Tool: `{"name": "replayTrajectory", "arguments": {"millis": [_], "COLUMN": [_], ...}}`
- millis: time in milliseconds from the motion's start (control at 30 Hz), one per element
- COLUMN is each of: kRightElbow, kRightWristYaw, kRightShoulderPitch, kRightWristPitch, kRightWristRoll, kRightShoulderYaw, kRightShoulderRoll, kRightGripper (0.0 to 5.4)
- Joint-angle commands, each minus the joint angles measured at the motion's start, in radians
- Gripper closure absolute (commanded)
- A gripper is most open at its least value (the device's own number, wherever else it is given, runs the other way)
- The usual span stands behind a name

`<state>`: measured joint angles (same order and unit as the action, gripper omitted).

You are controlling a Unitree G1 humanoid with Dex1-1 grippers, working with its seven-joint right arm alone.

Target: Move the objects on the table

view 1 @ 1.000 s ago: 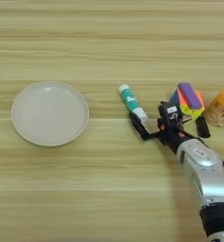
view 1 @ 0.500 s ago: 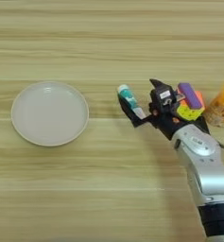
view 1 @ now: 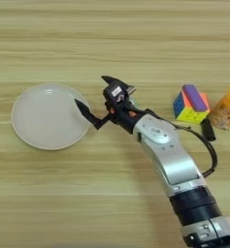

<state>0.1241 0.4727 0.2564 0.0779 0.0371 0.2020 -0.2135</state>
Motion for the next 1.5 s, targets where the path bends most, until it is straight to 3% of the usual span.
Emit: {"name": "replayTrajectory", "arguments": {"millis": [33,233,467,667,1167,1500], "kRightElbow": [0.056,0.201,0.318,0.397,0.484,0.521], "kRightWristYaw": [-0.007,-0.023,-0.066,-0.110,-0.122,-0.129], "kRightShoulderPitch": [0.120,0.161,0.184,0.197,0.193,0.188], "kRightWristPitch": [-0.050,-0.112,-0.206,-0.280,-0.343,-0.364], "kRightWristRoll": [0.034,0.089,0.164,0.218,0.229,0.228], "kRightShoulderYaw": [0.036,0.091,0.119,0.115,0.041,0.019], "kRightShoulderRoll": [0.035,0.078,0.087,0.061,-0.081,-0.121], "kRightGripper": [0.02,0.02,0.02,0.02,0.02,0.02]}}
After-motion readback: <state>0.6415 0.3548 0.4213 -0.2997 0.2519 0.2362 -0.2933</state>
